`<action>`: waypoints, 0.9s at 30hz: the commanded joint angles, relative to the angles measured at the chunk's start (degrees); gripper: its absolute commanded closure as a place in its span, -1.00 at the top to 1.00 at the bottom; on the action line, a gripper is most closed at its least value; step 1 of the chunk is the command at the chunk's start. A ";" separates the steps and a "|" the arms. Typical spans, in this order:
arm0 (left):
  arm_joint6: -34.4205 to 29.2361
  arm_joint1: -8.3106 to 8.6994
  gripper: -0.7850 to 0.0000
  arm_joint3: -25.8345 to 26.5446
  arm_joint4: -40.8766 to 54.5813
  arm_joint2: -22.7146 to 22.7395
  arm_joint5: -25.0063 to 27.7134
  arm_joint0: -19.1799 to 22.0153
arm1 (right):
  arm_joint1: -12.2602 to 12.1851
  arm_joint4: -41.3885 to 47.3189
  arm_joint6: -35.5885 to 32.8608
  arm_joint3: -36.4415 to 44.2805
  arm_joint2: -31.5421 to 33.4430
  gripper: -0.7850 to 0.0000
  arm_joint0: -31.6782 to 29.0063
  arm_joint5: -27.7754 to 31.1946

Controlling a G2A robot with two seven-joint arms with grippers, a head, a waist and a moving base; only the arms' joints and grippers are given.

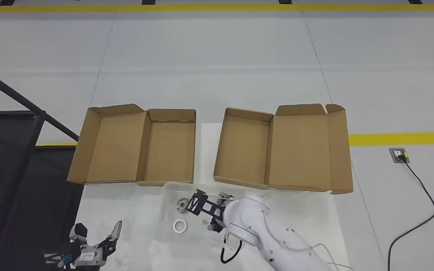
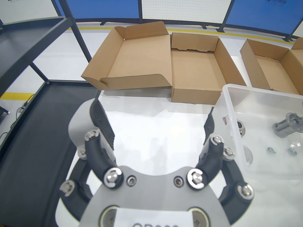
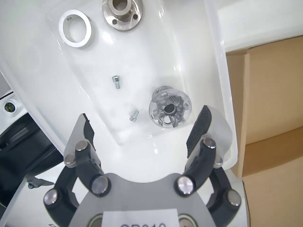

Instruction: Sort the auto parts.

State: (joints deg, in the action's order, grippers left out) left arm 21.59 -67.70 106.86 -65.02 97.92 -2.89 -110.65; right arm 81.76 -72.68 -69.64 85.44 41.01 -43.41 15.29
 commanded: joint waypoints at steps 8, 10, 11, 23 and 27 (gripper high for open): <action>0.00 0.00 1.00 0.00 0.00 0.00 0.00 0.00 | 1.62 2.20 2.06 -7.47 -0.92 1.00 2.44 -2.39; 0.00 0.00 1.00 0.00 0.00 0.00 0.00 0.00 | 1.90 2.31 2.46 -8.54 -1.05 1.00 2.77 -2.90; 0.00 0.00 1.00 0.00 0.00 0.00 0.00 0.00 | 2.03 2.51 2.57 -9.01 -1.13 1.00 2.87 -2.91; 0.00 0.00 1.00 0.00 0.00 0.00 0.00 0.00 | 2.79 0.84 3.76 -11.64 -0.58 -0.40 3.43 -5.15; 0.00 0.00 1.00 0.00 0.00 0.00 0.00 0.00 | 2.91 0.09 4.24 -11.51 -0.26 -0.84 3.26 -5.58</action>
State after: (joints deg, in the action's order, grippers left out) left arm 21.59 -67.70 106.86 -65.02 97.92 -2.89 -110.65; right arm 84.66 -72.31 -65.56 73.78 40.65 -40.08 9.92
